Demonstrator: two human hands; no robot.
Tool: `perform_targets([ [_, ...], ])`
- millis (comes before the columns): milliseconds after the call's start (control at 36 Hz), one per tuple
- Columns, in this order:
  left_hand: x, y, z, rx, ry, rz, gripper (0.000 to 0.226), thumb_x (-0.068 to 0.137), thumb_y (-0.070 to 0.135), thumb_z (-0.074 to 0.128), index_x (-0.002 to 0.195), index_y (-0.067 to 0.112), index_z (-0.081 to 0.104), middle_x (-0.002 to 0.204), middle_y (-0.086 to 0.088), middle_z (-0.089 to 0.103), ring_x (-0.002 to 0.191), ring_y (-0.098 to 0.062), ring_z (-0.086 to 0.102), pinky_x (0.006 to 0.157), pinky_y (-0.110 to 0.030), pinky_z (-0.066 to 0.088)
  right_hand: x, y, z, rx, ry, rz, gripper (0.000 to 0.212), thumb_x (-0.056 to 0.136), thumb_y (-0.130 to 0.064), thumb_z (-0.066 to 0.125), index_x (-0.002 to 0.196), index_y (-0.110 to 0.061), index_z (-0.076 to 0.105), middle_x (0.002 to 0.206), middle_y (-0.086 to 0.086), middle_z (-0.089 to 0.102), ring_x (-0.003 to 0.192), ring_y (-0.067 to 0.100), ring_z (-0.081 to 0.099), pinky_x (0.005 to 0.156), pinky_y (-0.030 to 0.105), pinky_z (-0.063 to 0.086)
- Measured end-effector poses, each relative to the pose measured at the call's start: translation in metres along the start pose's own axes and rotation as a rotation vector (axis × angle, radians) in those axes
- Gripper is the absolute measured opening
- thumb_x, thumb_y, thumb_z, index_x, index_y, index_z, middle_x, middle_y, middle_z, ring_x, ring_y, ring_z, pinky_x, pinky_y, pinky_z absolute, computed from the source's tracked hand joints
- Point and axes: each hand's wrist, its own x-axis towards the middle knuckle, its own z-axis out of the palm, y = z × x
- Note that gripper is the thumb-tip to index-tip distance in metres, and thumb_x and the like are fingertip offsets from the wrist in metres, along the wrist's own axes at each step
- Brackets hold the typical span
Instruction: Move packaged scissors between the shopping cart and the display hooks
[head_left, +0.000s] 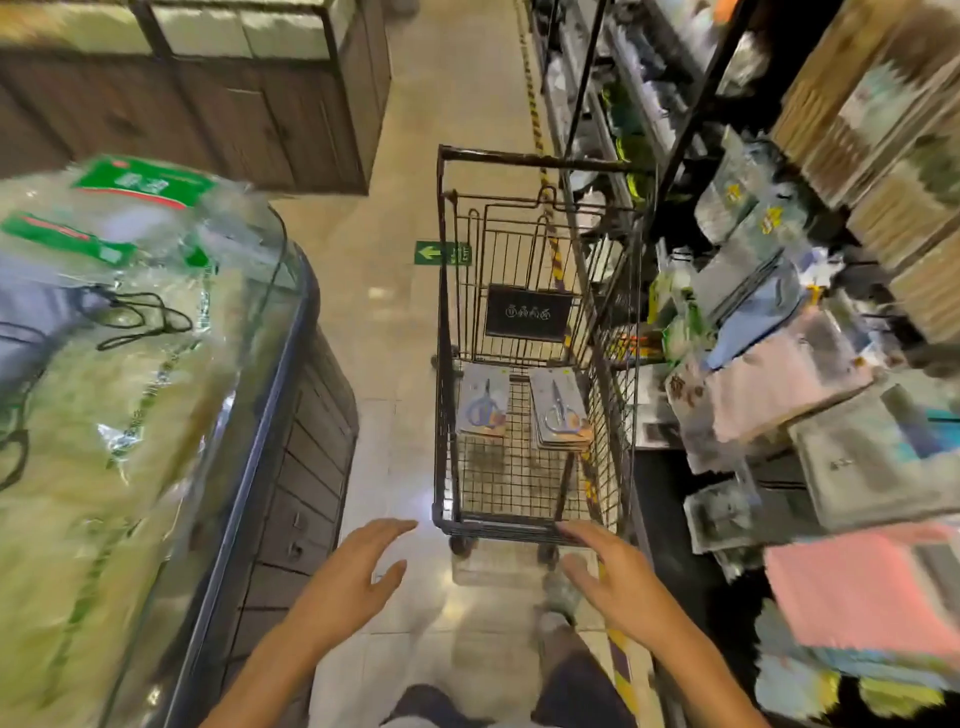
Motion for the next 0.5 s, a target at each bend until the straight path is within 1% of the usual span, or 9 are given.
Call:
perform_targets([
  [56, 0.017, 0.012, 0.000, 0.007, -0.006, -0.019, 0.046, 0.102, 0.036, 0.055, 0.146, 0.040, 0.042, 0.143, 0.027, 0.041, 0.130, 0.007, 0.039, 0.104, -0.005, 0.022, 0.019, 0.008, -0.011, -0.021, -0.022, -0.001, 0.046, 0.097, -0.034, 0.063, 0.141, -0.038, 0.051, 0.143, -0.019, 0.049, 0.134, 0.001, 0.044, 0.113, 0.017, 0.030],
  [111, 0.037, 0.026, 0.001, 0.013, -0.015, -0.039, 0.046, 0.102, 0.035, 0.054, 0.146, 0.040, 0.042, 0.142, 0.027, 0.041, 0.129, 0.007, 0.039, 0.103, -0.003, 0.021, 0.040, 0.017, -0.025, -0.036, -0.047, 0.022, 0.046, 0.099, -0.036, 0.061, 0.143, -0.038, 0.049, 0.141, -0.022, 0.044, 0.134, 0.001, 0.040, 0.113, 0.020, 0.028],
  [167, 0.060, 0.041, 0.003, 0.020, -0.025, -0.060, 0.046, 0.102, 0.032, 0.055, 0.146, 0.038, 0.042, 0.143, 0.024, 0.043, 0.131, 0.004, 0.042, 0.104, -0.002, 0.022, 0.063, 0.031, -0.040, -0.030, -0.058, 0.035, 0.047, 0.099, -0.037, 0.060, 0.144, -0.035, 0.049, 0.144, -0.018, 0.046, 0.138, 0.006, 0.041, 0.115, 0.023, 0.029],
  [250, 0.094, 0.066, 0.005, 0.045, -0.045, -0.088, 0.048, 0.102, 0.032, 0.055, 0.148, 0.032, 0.043, 0.149, 0.016, 0.045, 0.136, -0.003, 0.043, 0.110, -0.015, 0.031, 0.094, 0.047, -0.063, -0.040, -0.083, 0.059, 0.050, 0.098, -0.038, 0.060, 0.146, -0.031, 0.048, 0.149, -0.011, 0.047, 0.142, 0.011, 0.041, 0.115, 0.024, 0.028],
  [306, 0.118, 0.089, 0.005, 0.041, -0.057, -0.107, 0.049, 0.101, 0.031, 0.056, 0.148, 0.035, 0.042, 0.149, 0.016, 0.043, 0.137, -0.005, 0.042, 0.112, -0.022, 0.034, 0.107, 0.055, -0.079, -0.034, -0.092, 0.110, 0.052, 0.097, -0.040, 0.060, 0.147, -0.035, 0.046, 0.152, -0.012, 0.045, 0.142, 0.011, 0.040, 0.115, 0.024, 0.029],
  [361, 0.143, 0.109, 0.009, 0.027, -0.059, -0.093, 0.049, 0.101, 0.031, 0.056, 0.148, 0.037, 0.042, 0.149, 0.016, 0.043, 0.139, -0.005, 0.039, 0.114, -0.022, 0.032, 0.122, 0.064, -0.093, -0.028, -0.084, 0.102, 0.051, 0.098, -0.037, 0.061, 0.146, -0.033, 0.047, 0.152, -0.010, 0.045, 0.141, 0.012, 0.042, 0.113, 0.023, 0.030],
  [417, 0.168, 0.123, 0.014, 0.010, -0.064, -0.077, 0.050, 0.101, 0.032, 0.056, 0.149, 0.035, 0.042, 0.151, 0.014, 0.042, 0.143, -0.006, 0.036, 0.116, -0.021, 0.028, 0.139, 0.070, -0.107, -0.021, -0.128, 0.089, 0.051, 0.099, -0.036, 0.059, 0.148, -0.028, 0.046, 0.152, -0.005, 0.047, 0.139, 0.014, 0.045, 0.110, 0.024, 0.033],
  [500, 0.200, 0.134, 0.024, -0.007, -0.093, -0.060, 0.051, 0.100, 0.039, 0.052, 0.149, 0.032, 0.043, 0.151, 0.009, 0.045, 0.143, -0.009, 0.037, 0.118, -0.024, 0.027, 0.162, 0.079, -0.120, -0.011, -0.185, 0.117, 0.052, 0.101, -0.037, 0.058, 0.149, -0.029, 0.043, 0.154, -0.004, 0.044, 0.142, 0.016, 0.041, 0.112, 0.028, 0.033],
])
